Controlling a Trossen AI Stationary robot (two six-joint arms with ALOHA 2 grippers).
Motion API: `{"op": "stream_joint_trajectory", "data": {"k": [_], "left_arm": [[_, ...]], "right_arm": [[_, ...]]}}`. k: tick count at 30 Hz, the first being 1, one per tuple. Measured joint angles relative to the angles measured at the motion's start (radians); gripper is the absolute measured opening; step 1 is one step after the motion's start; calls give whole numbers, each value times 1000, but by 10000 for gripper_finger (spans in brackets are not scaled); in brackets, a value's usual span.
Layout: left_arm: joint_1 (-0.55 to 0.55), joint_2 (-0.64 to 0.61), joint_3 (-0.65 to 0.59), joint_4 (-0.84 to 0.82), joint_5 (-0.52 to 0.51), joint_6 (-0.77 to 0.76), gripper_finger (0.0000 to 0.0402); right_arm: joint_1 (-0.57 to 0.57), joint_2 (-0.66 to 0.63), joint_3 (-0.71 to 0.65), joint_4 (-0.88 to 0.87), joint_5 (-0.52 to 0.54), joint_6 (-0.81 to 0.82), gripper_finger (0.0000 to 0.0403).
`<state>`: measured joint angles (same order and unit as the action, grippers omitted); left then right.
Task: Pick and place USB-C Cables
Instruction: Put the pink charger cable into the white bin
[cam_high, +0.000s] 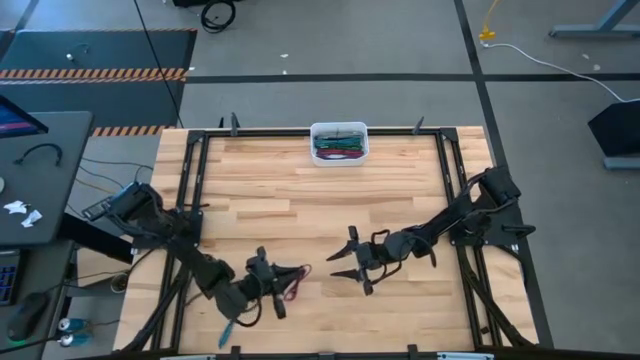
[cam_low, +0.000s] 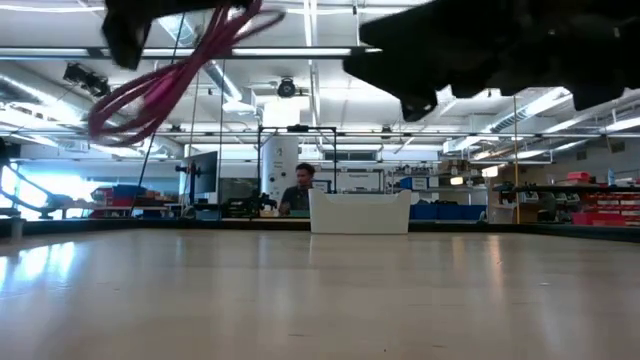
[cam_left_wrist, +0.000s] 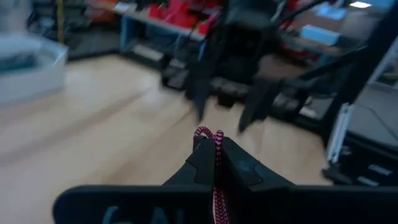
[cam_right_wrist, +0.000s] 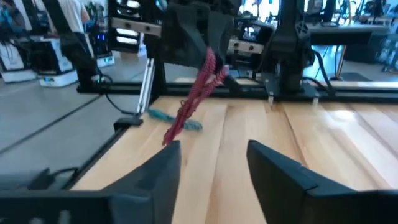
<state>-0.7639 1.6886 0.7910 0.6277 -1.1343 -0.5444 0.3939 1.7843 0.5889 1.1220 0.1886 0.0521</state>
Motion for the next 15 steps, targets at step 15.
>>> {"op": "stream_joint_trajectory", "data": {"k": [15], "left_arm": [[93, -2, 1, 332, 170, 373, 13]], "right_arm": [[-13, 375, 325, 180, -94, 101, 239]]}}
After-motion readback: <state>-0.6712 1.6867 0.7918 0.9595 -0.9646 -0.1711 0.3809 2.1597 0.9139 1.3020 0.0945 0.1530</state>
